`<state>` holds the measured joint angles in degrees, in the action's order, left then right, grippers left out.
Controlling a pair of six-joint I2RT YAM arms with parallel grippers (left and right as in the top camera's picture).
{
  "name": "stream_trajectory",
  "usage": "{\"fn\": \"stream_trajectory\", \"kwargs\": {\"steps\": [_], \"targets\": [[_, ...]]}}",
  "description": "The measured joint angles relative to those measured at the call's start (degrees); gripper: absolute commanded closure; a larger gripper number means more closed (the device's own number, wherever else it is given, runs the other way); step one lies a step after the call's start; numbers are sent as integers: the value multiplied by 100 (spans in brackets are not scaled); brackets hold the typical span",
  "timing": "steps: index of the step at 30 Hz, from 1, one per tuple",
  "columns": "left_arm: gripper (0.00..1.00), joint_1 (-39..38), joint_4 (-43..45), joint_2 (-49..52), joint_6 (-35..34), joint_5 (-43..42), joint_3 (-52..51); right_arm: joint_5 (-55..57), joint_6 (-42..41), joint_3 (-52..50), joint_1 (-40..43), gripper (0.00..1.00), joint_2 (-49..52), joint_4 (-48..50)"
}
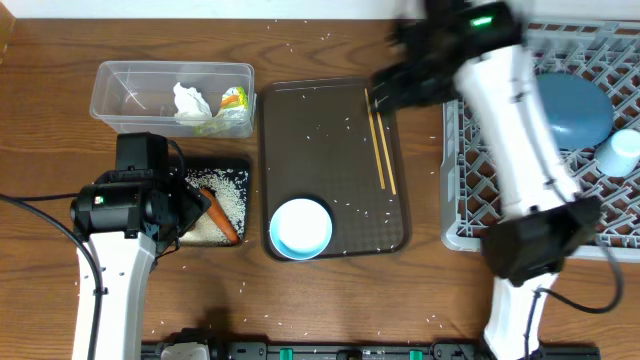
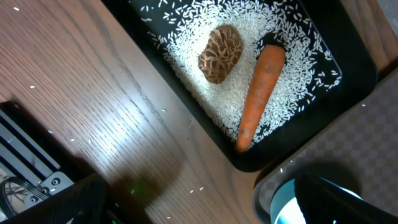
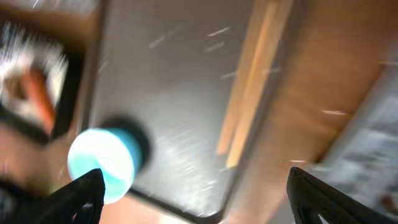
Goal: Sort waste into correct bins and load items into the dishwasher rack
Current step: 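Move the right gripper to the light-blue bowl and grasp its rim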
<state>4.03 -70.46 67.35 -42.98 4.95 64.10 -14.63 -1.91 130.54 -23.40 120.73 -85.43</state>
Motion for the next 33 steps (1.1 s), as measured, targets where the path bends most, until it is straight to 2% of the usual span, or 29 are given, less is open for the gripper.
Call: {"fn": "stream_trajectory", "kwargs": {"steps": [2,5,8,18,24,30,33], "targets": [[2,0,-2,0,0,0,0,-17,48,2,-555,20,168,-109],[2,0,-2,0,0,-2,0,-9,133,2,-1154,36,435,-208],[2,0,-2,0,0,0,0,59,103,2,-1735,46,710,-260],[2,0,-2,0,0,0,0,422,-463,2,-2981,48,1220,-577],[2,0,-2,0,0,0,0,442,-957,2,-3329,50,1283,-387],[2,0,-2,0,0,-2,0,535,-1469,2,-3508,57,1316,-337],[2,0,-2,0,0,-2,0,726,-1794,2,-3495,57,1316,-313]]}}
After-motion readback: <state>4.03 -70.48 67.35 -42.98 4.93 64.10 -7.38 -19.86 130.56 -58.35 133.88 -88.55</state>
